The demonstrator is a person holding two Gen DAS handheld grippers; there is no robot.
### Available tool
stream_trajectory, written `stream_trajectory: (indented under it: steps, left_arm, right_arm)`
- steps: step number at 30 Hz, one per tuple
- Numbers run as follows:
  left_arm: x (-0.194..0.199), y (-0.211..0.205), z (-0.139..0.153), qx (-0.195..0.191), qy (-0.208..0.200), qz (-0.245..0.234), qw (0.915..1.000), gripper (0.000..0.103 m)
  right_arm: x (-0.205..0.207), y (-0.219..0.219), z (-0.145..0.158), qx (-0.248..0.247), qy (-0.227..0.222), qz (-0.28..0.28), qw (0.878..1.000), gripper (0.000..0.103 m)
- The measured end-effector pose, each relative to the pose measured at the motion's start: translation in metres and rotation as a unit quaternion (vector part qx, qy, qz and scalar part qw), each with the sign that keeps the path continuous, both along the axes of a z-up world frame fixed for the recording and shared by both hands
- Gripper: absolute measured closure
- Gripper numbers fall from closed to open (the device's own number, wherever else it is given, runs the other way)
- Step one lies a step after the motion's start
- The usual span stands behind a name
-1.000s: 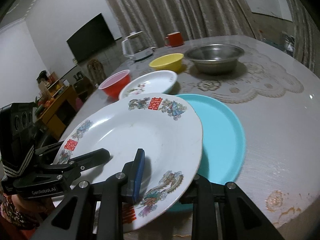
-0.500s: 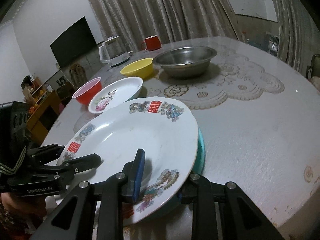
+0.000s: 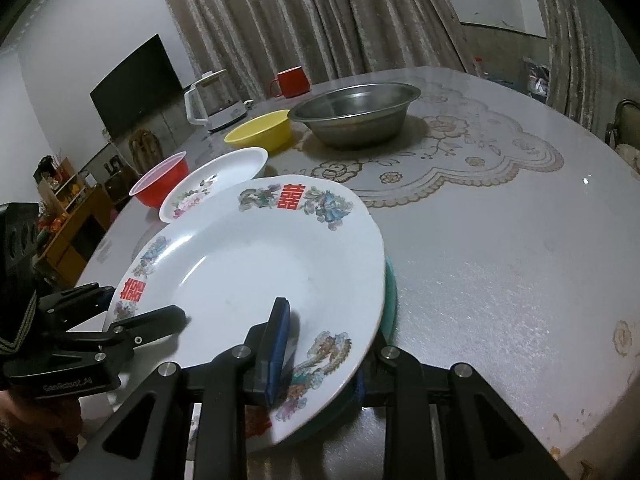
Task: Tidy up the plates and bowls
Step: 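Carry the white plate with the right gripper onto the light-blue plate, then open the right gripper and release the white plate on the blue plate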
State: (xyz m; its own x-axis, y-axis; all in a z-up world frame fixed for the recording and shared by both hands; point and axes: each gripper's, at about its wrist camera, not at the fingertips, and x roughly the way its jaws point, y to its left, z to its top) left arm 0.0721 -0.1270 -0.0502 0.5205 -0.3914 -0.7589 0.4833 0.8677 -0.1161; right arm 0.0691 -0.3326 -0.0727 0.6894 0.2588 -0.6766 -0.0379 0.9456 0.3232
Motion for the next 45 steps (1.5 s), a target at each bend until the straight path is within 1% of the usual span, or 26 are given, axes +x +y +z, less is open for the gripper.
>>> stream_trajectory:
  steps: [2,4,8,10,12,14,16,19,23,27,28,29,30,32,41,45]
  left_arm:
    - [-0.001,0.0,0.0,0.002,-0.001,-0.001,1.0,0.046]
    - [-0.003,0.0,0.001,0.003,-0.001,-0.004,1.0,0.046]
    - [-0.008,0.003,0.003,-0.001,0.0,-0.004,1.0,0.046]
    - [-0.012,0.006,0.005,-0.005,-0.001,-0.002,1.0,0.048]
    - [-0.014,0.009,0.006,-0.007,0.0,0.002,1.0,0.054]
    - [-0.016,0.012,0.008,-0.012,0.001,0.005,0.9999,0.056]
    - [-0.017,0.014,0.008,-0.014,-0.001,0.005,0.9999,0.057]
    - [-0.017,0.013,0.008,-0.012,-0.004,0.006,0.9999,0.058]
    - [-0.014,0.015,0.008,-0.015,-0.001,0.006,0.9999,0.059]
    - [-0.013,0.016,0.009,-0.019,0.006,0.009,0.9998,0.059]
    - [-0.013,0.018,0.009,-0.025,0.01,0.011,0.9996,0.059]
    - [-0.014,0.018,0.01,-0.027,0.011,0.011,0.9995,0.054]
    - [-0.014,0.019,0.01,-0.026,0.012,0.015,0.9995,0.041]
    - [-0.016,0.024,0.011,-0.024,0.01,0.025,0.9993,0.029]
    - [-0.016,0.051,0.012,-0.055,0.019,0.052,0.9969,0.028]
    - [-0.017,0.06,0.013,-0.062,0.022,0.063,0.9959,0.025]
  right_arm:
    - [-0.003,-0.002,0.001,-0.001,0.003,-0.004,1.0,0.075]
    - [-0.008,-0.006,0.004,0.009,0.003,-0.004,1.0,0.074]
    - [-0.015,-0.008,0.01,0.005,0.001,-0.005,1.0,0.075]
    - [-0.017,-0.008,0.011,-0.001,-0.001,-0.005,1.0,0.076]
    - [-0.019,-0.006,0.012,-0.015,-0.003,-0.006,1.0,0.077]
    - [-0.02,-0.008,0.011,-0.005,-0.002,-0.011,1.0,0.078]
    - [-0.02,-0.009,0.01,0.002,-0.001,-0.014,1.0,0.079]
    - [-0.02,-0.006,0.011,-0.006,-0.001,-0.018,1.0,0.079]
    - [-0.02,-0.005,0.011,-0.005,0.003,-0.018,1.0,0.079]
    - [-0.021,-0.006,0.011,0.001,0.008,-0.019,1.0,0.076]
    - [-0.021,-0.005,0.011,0.0,0.008,-0.019,1.0,0.076]
    - [-0.022,-0.004,0.012,-0.005,0.008,-0.019,1.0,0.075]
    - [-0.022,-0.003,0.012,-0.009,0.009,-0.02,1.0,0.074]
    - [-0.022,-0.003,0.013,-0.013,0.009,-0.02,1.0,0.074]
    - [-0.027,-0.004,0.021,-0.031,0.004,-0.03,0.999,0.072]
    - [-0.029,-0.003,0.028,-0.043,0.001,-0.033,0.999,0.071]
